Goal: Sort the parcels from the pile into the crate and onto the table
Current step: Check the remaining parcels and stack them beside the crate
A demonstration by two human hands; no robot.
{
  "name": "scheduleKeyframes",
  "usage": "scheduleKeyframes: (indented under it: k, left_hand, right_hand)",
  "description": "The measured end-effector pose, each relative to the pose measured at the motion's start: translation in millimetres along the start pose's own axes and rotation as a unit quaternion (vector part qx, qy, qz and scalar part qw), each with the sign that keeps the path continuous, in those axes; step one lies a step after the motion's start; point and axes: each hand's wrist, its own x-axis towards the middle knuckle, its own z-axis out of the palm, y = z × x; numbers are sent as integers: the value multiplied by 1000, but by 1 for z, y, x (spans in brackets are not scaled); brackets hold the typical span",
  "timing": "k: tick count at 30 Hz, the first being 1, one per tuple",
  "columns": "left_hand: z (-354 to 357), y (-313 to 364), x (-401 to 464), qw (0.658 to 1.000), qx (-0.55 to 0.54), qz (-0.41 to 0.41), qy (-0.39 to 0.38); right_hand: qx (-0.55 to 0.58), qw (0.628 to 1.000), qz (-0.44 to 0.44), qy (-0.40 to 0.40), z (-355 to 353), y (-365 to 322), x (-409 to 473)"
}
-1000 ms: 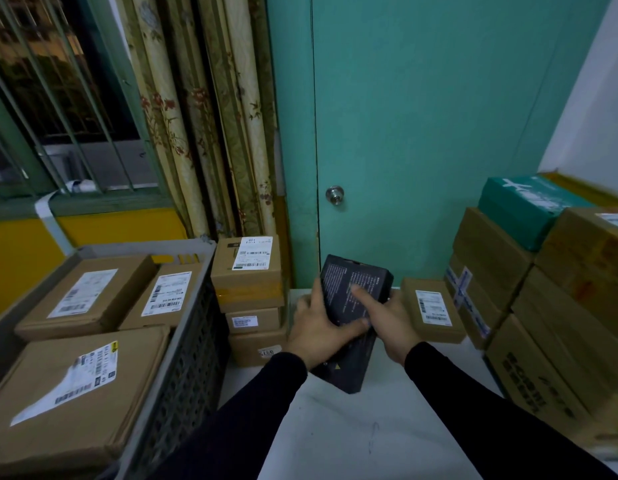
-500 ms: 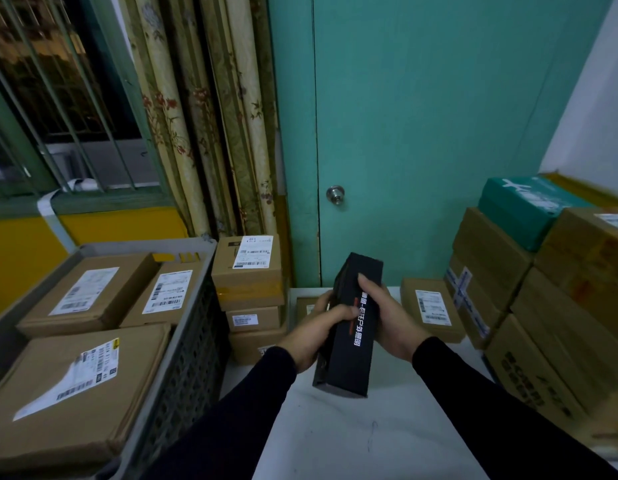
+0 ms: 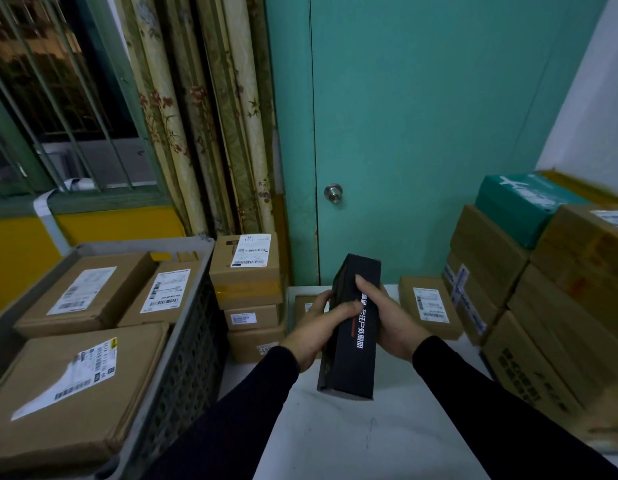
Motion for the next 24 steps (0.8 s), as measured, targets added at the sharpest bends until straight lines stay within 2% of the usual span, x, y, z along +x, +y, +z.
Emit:
scheduleKeyframes:
  k: [5,10,15,24]
  left_hand:
    - [1,2,-3,1000,4,-13,-8]
    - [0,5,-7,992,51,-74,-83]
    - [-4,5,-3,996,28,-57,-59]
    - [-5,1,4,997,38,-44,-52]
  right_hand:
    - [-16,1000,1,-7,0,2,-2]
    - [10,999,-5,47,-8,-2,3]
    - [-23,999,25,-5,-6,-1,2]
    - [-33,999,13,2,-6,3,4]
